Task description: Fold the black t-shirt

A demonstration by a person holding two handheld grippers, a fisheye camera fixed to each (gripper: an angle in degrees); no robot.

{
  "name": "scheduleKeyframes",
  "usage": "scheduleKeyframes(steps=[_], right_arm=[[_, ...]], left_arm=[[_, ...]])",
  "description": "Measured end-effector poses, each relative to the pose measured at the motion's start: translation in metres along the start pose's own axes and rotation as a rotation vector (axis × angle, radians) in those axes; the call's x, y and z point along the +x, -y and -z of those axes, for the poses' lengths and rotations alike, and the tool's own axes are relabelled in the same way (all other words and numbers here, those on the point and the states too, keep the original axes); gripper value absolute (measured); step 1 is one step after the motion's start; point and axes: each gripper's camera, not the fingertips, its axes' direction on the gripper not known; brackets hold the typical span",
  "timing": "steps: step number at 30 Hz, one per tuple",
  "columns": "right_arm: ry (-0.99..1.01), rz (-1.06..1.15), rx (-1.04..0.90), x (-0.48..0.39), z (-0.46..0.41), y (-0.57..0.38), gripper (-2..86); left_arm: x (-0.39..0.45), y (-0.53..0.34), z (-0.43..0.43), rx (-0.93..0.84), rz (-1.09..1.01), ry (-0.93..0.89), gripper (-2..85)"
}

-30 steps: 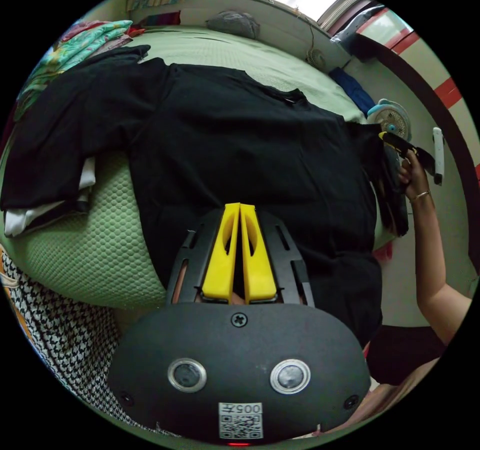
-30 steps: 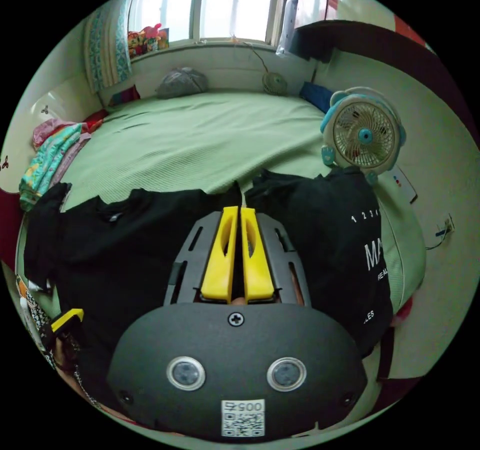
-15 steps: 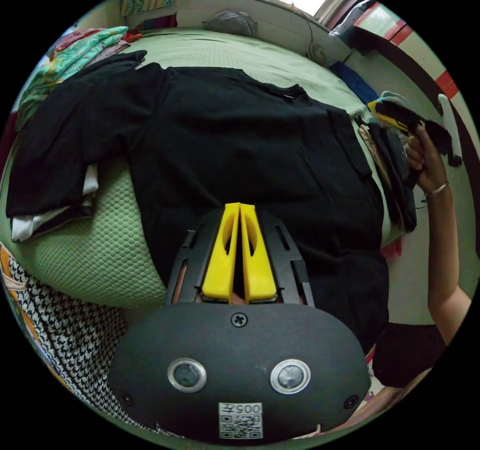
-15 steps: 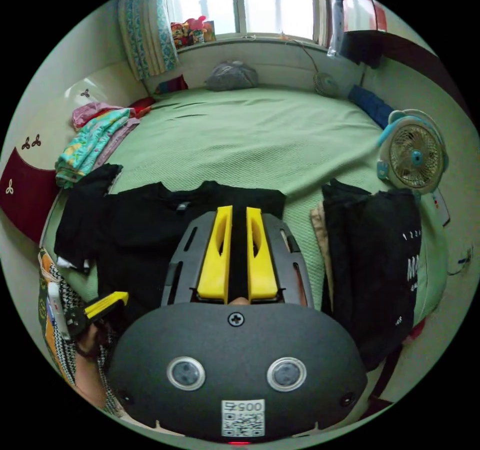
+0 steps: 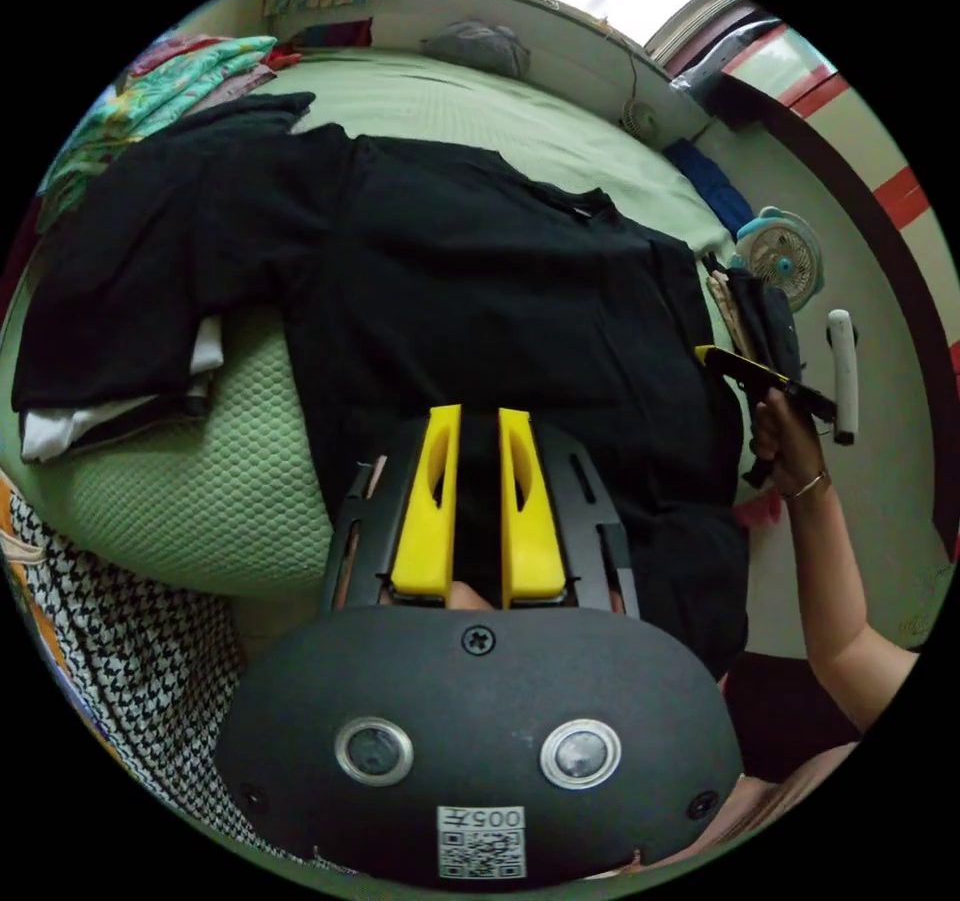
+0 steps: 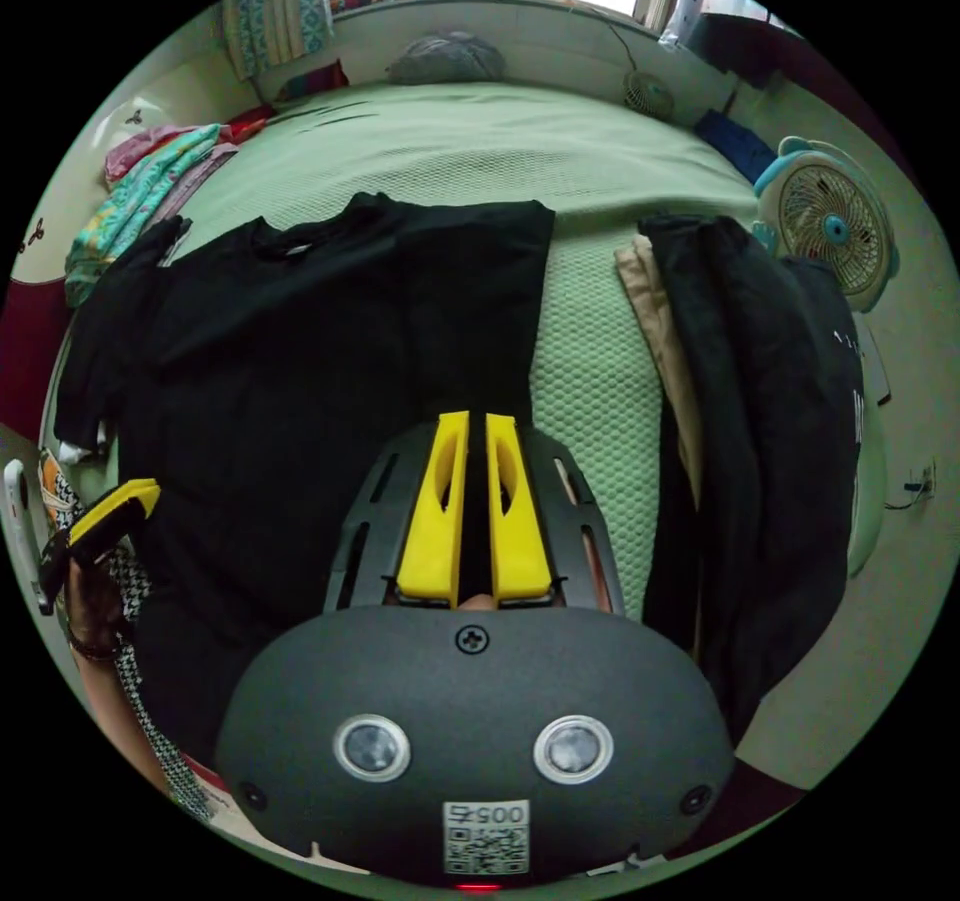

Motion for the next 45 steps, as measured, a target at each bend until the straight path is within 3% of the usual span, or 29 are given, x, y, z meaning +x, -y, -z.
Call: scheduleKeyframes(steps=[7,15,25,29,36,45], right_arm=[[0.044,0.115,0.043,-0.044,0.02,-0.034,4.3],[0.004,0.263,0.015,-0.107,0.009,-0.055,4.3],[-0.098,0.234,0.046,-0.138,-0.006,-0.074,3.9],[-0.168,0.27,0.057,-0.151,-0.009,-0.083,3.2],[-0.125,0.252,0.038,-0.148,-0.01,-0.091,0.8],[-0.075,0.236,0.028,-0.136,-0.01,-0.102,0.1]], left_arm=[[-0.034,0.007,0.05,0.234,0.134,0.083,9.5],[-0.06,0.056,0.043,0.142,0.207,0.212,8.8],[-0.049,0.072,0.036,0.093,0.224,0.268,4.3],[-0.028,0.079,0.049,0.172,0.14,0.223,2.0],[0.042,0.079,0.033,0.062,-0.224,0.257,2.4],[0.036,0.056,0.009,-0.074,-0.178,0.215,5.4]])
